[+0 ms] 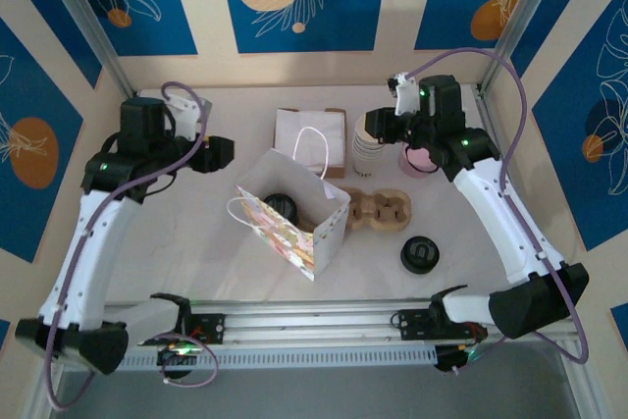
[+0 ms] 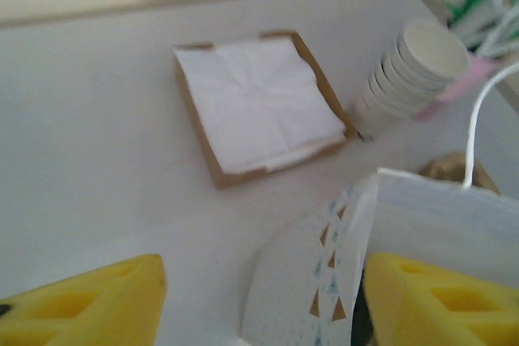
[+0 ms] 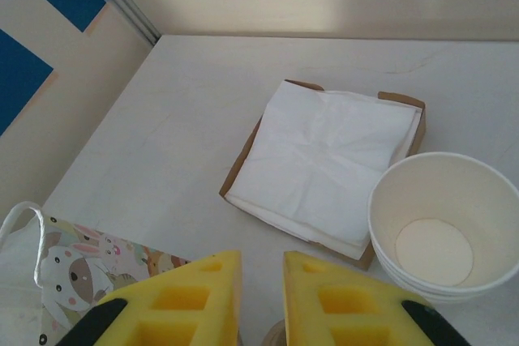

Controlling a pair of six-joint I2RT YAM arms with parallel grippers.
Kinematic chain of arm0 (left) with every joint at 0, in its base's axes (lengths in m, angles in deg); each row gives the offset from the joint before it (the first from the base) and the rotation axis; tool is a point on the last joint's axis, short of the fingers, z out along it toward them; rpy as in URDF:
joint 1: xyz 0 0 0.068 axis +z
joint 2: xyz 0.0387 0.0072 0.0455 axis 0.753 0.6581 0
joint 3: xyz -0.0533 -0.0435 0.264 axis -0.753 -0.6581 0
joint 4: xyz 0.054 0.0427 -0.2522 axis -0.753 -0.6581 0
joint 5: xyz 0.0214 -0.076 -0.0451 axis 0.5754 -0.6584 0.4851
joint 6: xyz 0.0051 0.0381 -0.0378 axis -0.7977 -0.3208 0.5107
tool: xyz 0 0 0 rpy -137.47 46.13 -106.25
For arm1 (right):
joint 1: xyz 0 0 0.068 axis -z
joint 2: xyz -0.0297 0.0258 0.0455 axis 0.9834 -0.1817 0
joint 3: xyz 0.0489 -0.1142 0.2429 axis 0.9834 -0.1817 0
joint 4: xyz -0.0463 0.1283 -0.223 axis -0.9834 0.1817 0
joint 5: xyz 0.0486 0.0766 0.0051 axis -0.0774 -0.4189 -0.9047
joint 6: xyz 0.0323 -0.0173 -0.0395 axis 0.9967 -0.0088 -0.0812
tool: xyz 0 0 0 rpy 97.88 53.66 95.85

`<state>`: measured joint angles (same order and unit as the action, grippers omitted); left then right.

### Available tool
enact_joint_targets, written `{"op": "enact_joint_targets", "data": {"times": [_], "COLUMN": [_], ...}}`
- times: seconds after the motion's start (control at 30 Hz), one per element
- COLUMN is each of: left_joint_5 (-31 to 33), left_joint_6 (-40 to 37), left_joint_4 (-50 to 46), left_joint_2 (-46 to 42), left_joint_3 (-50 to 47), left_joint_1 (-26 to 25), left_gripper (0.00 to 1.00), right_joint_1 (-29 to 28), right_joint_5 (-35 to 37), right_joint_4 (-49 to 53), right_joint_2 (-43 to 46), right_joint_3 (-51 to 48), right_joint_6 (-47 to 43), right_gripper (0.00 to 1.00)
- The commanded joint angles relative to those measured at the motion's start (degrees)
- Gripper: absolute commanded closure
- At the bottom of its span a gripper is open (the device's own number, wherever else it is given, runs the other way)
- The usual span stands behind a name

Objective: Pack the takeout coffee

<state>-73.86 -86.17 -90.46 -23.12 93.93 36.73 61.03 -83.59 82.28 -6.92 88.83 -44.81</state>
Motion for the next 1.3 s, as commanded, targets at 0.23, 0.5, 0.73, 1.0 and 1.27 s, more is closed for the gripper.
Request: {"op": "enact_joint_targets", "data": {"times": [0.23, 0.5, 0.73, 1.0, 1.27], "left_joint_5": [-7.74, -5.82, 1.63, 11.33, 12.38], "left_joint_6": [-4.96, -5.42, -6.37, -3.74, -3.89], "left_joint_4": [-2.73, -2.54, -3.08, 1.68, 1.82], "left_joint_2": [1.92, 3.52, 6.12, 4.31, 3.35], "left_joint_3": [-0.77, -1.94, -0.9, -2.51, -3.53], "left_joint_1": [-4.59, -7.87, -11.64, -11.96, -11.96], "left_gripper": [0.2, 0.23, 0.3, 0.59, 0.71], "right_joint_1": [-1.89, -2.08, -2.28, -3.11, -4.61], "right_joint_5": [-1.07, -0.49, -0.04, 0.14, 0.87], "right_joint_4": [2.01, 2.0, 2.44, 2.84, 3.14], "right_joint_2": [1.45, 1.13, 1.19, 1.01, 0.53], "right_joint_3": [-1.68, -2.52, -2.77, -2.72, -2.6], "right_joint_6": [-1.57, -1.81, -2.08, -2.54, -3.14], "right_gripper": [0.77, 0.77, 0.77, 0.77, 0.77]}}
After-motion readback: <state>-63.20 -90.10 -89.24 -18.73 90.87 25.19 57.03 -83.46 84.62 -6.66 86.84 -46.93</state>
